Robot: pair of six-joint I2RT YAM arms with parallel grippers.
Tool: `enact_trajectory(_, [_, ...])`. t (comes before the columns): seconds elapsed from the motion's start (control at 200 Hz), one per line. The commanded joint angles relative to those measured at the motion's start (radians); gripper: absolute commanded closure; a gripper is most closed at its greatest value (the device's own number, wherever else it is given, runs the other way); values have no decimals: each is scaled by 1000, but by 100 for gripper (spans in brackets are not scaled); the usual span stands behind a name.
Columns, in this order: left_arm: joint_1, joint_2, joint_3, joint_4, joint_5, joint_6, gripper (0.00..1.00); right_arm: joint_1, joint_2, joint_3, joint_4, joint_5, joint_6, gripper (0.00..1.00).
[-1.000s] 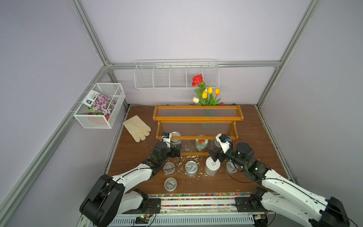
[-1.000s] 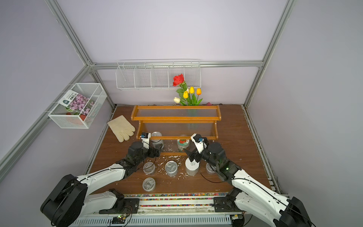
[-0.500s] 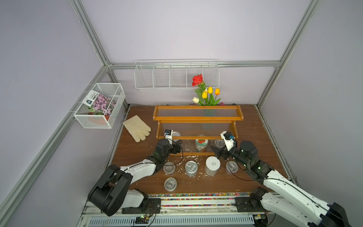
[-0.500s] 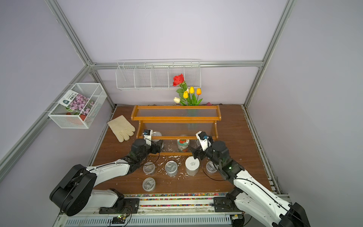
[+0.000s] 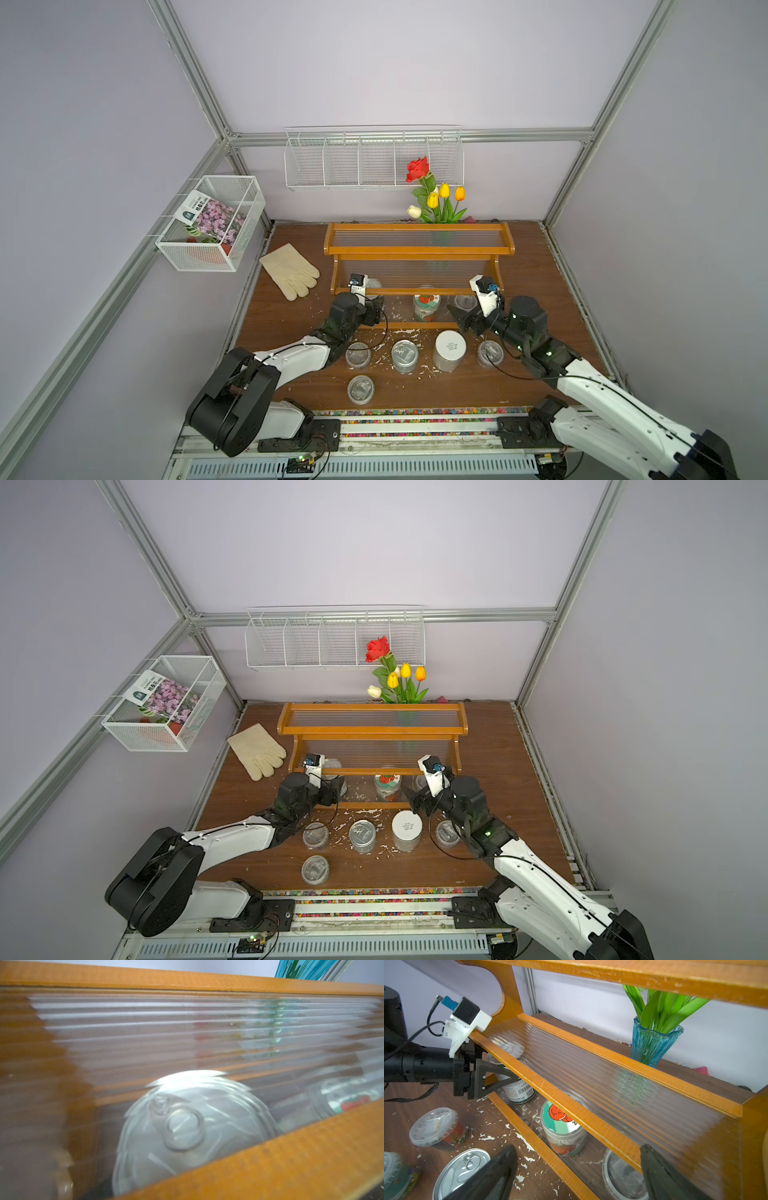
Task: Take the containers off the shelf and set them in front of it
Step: 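Pick up a container from the shelf.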
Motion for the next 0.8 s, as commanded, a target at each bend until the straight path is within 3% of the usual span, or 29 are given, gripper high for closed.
enact_trajectory(0.0, [-6, -52, -9, -39, 32, 33, 36, -10, -8, -18, 22, -17, 20, 5])
enact_trajectory(0.795, [-82, -334, -84, -249, 123, 128, 38, -22, -20, -25, 11, -19, 13, 5])
